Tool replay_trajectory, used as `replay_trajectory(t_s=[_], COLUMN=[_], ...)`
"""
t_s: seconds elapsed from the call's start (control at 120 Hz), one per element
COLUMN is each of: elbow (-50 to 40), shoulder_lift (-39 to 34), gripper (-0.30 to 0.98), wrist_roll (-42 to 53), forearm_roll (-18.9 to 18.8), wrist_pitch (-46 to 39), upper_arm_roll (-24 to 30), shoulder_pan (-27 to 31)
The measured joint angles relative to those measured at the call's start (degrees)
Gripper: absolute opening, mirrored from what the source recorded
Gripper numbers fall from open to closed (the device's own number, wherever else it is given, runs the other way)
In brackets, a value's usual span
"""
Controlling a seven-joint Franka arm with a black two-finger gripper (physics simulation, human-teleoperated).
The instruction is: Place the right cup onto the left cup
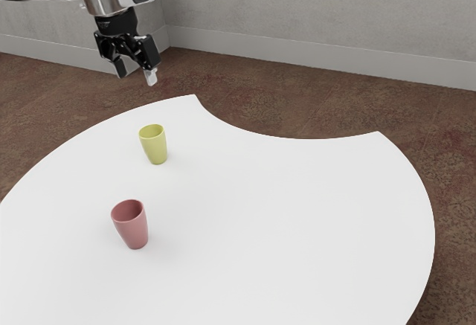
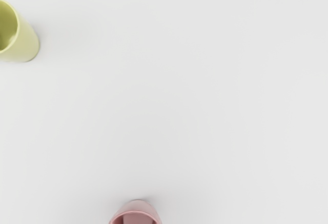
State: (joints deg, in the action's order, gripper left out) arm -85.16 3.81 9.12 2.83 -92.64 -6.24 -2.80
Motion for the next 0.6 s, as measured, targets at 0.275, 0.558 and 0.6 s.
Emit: replay_trajectory(t_s=[0.275,0.558,0.6], elbow=[0.04,-14.36,-16.93], shoulder_lift=[-0.55,-9.34,-10.57], gripper=[0.69,0.69,0.69], wrist_roll=[-0.27,-0.49,-0.56], forearm_roll=[0.05,0.5,0.8], wrist_pitch=[0.02,-0.77,-1.31], upper_arm_roll=[0.0,0.05,0.07], shoulder_pan=[-0.18,-0.34,-0.21])
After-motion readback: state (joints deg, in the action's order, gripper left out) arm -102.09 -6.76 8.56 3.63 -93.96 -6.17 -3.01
